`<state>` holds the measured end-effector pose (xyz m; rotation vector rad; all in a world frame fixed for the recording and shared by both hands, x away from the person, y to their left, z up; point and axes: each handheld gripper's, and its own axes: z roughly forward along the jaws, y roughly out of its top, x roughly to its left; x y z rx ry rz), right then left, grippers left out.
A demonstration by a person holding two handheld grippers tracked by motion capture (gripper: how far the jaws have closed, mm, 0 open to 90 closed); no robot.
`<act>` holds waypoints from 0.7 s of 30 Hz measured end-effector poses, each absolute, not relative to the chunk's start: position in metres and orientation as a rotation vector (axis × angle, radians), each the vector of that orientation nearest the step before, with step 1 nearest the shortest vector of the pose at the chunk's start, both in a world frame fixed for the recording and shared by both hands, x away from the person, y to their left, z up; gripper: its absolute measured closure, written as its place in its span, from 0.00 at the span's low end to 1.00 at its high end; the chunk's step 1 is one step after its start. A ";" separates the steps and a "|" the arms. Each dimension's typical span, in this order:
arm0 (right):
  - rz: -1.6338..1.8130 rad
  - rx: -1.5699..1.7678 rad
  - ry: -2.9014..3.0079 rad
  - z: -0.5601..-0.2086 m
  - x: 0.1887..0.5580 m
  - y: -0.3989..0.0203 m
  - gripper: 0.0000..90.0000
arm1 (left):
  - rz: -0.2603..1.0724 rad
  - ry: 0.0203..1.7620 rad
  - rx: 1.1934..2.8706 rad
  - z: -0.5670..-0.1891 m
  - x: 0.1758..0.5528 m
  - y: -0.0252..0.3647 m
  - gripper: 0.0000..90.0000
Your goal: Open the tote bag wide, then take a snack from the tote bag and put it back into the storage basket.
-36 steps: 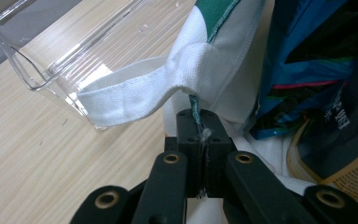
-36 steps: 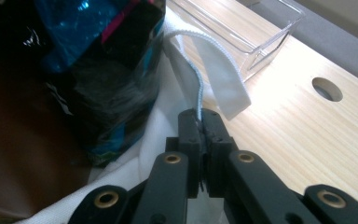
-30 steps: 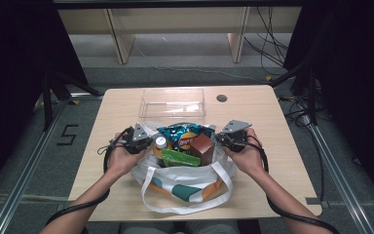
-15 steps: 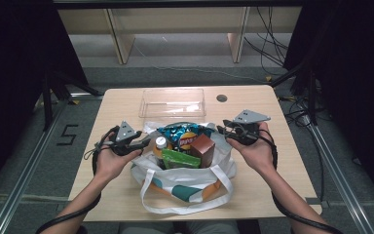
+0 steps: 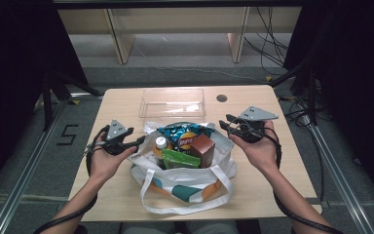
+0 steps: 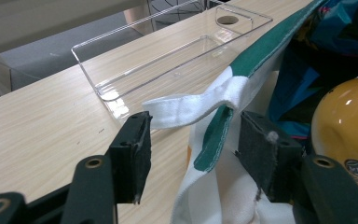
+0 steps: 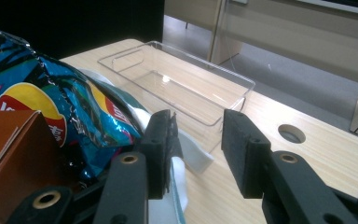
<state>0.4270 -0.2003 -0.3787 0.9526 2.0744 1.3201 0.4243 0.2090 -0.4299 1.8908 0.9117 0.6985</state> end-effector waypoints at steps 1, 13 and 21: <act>1.320 0.933 2.092 -0.378 0.427 -0.201 0.70 | 0.698 0.923 1.883 -0.430 0.424 0.209 0.49; 1.447 0.863 2.083 -0.366 0.425 -0.193 0.65 | 0.695 0.945 1.874 -0.429 0.422 0.214 0.46; 1.536 0.794 2.124 -0.357 0.423 -0.182 0.64 | 0.699 0.958 1.852 -0.429 0.421 0.216 0.45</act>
